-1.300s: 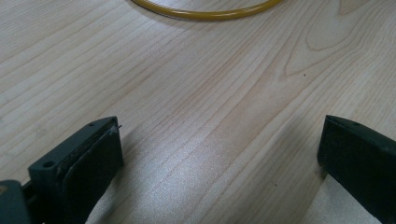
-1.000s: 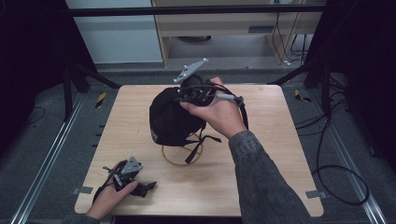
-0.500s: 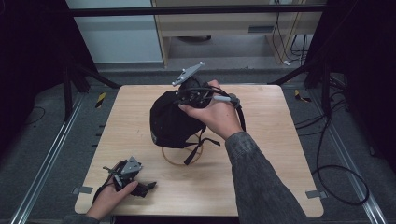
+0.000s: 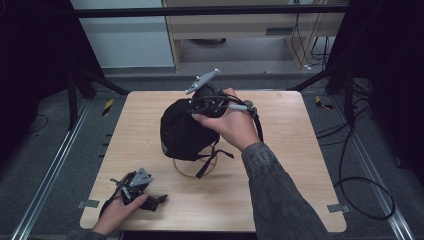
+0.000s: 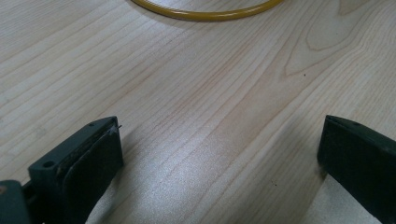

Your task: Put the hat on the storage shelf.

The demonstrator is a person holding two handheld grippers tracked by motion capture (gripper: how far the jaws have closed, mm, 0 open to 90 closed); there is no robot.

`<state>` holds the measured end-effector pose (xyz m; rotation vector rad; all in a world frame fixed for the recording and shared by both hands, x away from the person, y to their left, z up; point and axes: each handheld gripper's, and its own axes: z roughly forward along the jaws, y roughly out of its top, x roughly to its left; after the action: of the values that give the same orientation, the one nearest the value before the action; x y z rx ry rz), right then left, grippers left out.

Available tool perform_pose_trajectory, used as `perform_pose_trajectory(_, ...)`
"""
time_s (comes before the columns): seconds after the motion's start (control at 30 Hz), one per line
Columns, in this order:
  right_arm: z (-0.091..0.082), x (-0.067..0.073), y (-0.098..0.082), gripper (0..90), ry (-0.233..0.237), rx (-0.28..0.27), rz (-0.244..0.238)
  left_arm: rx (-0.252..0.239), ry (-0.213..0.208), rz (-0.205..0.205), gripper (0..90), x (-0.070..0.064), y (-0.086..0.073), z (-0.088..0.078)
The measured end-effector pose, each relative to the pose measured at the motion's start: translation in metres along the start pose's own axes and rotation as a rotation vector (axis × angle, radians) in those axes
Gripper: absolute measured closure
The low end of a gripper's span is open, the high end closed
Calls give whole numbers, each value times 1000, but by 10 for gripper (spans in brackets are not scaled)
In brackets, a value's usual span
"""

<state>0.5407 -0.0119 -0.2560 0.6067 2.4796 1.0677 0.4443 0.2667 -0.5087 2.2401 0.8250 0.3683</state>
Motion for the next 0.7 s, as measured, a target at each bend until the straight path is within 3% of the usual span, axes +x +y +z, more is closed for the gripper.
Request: perform_pose_trajectory(0.7,-28,-4,-20,668,9,-42,48,0,0,-1,0,0,0,0)
